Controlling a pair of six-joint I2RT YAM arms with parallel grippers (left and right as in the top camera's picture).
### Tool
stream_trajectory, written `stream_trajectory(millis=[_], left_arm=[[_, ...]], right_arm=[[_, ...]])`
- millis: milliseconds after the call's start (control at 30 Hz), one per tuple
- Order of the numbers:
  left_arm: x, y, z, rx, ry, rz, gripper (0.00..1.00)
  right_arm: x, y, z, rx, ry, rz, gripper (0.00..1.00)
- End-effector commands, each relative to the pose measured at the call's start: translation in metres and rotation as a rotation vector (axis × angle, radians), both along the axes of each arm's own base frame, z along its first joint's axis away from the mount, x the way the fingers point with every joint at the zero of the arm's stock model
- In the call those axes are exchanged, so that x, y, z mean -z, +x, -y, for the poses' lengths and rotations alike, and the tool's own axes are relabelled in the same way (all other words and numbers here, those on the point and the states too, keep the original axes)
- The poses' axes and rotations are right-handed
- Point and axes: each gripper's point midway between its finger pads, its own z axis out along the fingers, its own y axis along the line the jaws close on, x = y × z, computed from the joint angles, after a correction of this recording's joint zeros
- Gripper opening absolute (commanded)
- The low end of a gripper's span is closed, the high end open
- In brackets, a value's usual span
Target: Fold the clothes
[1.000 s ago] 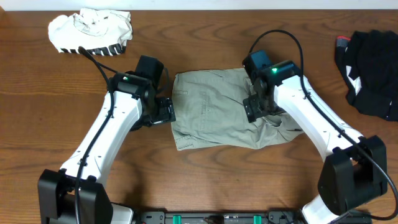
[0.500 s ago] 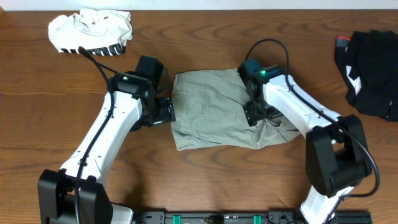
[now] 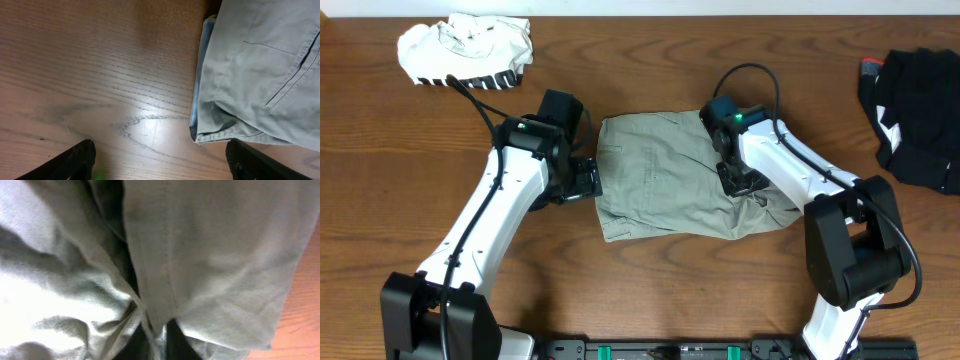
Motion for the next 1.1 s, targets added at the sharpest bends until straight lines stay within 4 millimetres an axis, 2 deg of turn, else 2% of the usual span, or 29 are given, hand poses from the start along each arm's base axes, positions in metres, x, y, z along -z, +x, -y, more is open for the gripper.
stream_trajectory(millis=[0, 300, 467, 733, 1067], left_arm=[[0.0, 0.0, -0.001, 0.008, 0.0, -0.006, 0.86], [0.0, 0.0, -0.001, 0.008, 0.0, -0.005, 0.86], [0.0, 0.0, -0.001, 0.008, 0.0, -0.005, 0.85], [0.0, 0.0, -0.001, 0.008, 0.0, -0.006, 0.86], [0.0, 0.0, -0.001, 0.008, 0.0, -0.006, 0.86]], right_arm=[[-0.003, 0.003, 0.002, 0.002, -0.018, 0.01, 0.01], [-0.037, 0.011, -0.001, 0.051, -0.021, 0.029, 0.01], [-0.054, 0.007, -0.012, 0.078, 0.034, -0.002, 0.01], [-0.048, -0.012, -0.067, 0.082, 0.283, -0.103, 0.01], [-0.047, -0.016, -0.099, 0.111, 0.362, -0.091, 0.01]])
